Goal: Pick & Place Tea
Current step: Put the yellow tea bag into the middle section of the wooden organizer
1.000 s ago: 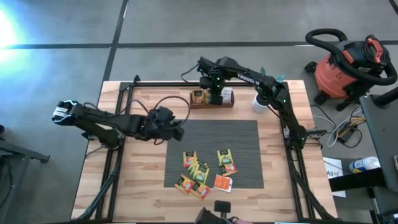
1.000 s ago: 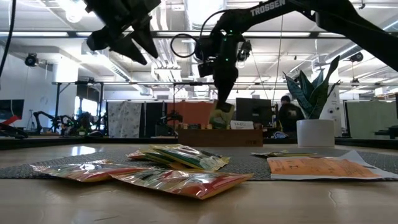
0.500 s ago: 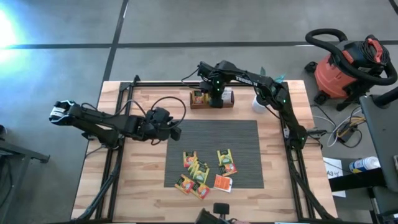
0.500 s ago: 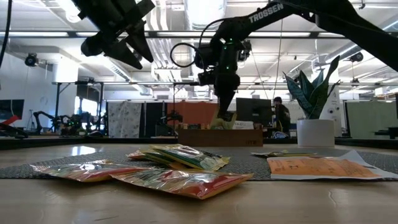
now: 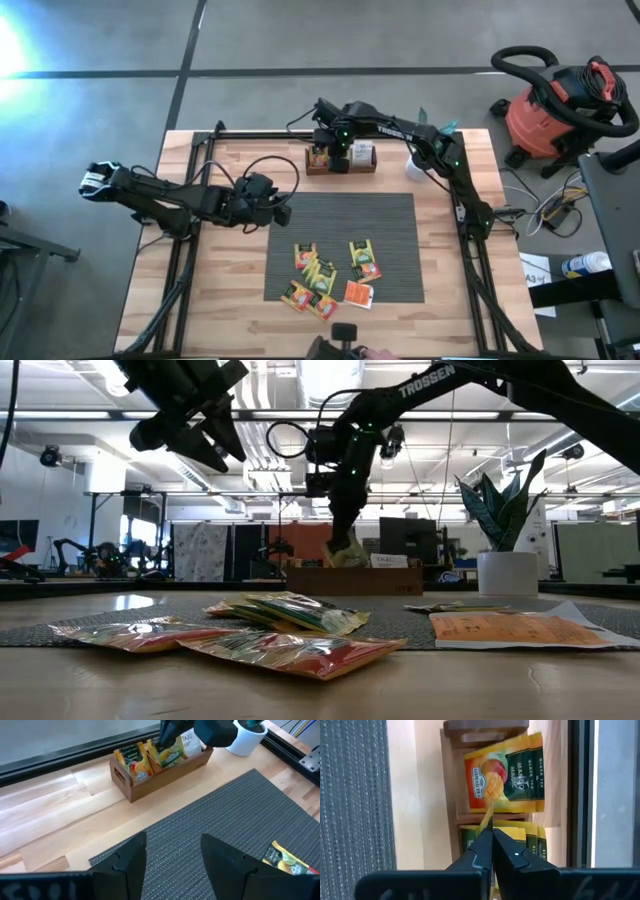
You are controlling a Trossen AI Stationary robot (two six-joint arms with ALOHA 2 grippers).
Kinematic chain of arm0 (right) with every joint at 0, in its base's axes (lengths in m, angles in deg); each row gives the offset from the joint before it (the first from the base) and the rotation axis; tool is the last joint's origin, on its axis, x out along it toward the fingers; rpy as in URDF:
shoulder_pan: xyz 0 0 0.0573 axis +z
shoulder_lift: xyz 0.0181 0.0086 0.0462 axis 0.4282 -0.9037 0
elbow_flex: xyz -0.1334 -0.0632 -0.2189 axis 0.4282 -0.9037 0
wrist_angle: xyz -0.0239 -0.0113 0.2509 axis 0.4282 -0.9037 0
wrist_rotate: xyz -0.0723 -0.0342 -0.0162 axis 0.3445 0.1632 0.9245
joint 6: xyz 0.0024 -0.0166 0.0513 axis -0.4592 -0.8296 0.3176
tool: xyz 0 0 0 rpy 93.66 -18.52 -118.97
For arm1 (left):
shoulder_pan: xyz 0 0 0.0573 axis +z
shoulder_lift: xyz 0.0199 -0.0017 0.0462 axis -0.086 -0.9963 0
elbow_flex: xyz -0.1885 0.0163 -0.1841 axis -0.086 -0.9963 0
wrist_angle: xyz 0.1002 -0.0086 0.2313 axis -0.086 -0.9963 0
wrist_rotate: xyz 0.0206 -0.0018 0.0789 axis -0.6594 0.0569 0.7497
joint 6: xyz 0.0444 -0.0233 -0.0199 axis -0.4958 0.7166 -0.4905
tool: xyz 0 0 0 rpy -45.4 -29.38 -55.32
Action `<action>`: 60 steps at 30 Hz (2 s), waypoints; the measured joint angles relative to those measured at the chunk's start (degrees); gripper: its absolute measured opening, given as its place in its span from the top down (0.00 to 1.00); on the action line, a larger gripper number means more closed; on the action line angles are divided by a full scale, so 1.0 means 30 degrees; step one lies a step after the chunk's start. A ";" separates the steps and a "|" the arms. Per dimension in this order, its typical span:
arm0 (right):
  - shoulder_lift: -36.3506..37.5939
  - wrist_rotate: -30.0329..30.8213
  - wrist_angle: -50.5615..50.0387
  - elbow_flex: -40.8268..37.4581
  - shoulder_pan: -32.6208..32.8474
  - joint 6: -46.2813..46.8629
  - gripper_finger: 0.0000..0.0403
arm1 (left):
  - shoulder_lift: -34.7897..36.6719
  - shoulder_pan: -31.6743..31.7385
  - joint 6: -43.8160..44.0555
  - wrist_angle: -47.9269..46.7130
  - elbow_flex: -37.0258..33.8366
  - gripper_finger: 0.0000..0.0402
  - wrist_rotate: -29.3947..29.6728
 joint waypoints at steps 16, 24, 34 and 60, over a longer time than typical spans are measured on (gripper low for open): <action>-0.0237 0.1099 -0.1083 -0.0023 -0.0084 0.1053 0.98 | 0.0000 0.0000 -0.0259 -0.0087 -0.0007 0.55 -0.0001; -0.0073 -0.1244 -0.0572 -0.0064 -0.0558 0.2965 0.98 | 0.0000 0.0000 -0.0252 -0.0288 -0.0007 0.55 -0.0003; 0.3016 -0.2856 0.0334 -0.0483 -0.0944 0.4404 0.98 | 0.0000 0.0000 -0.0287 -0.0326 -0.0007 0.55 0.0002; 1.7095 -0.5148 2.1090 -1.9251 0.1999 1.7072 0.98 | -0.2059 0.4971 -0.6741 0.9788 -0.0031 0.55 -1.1448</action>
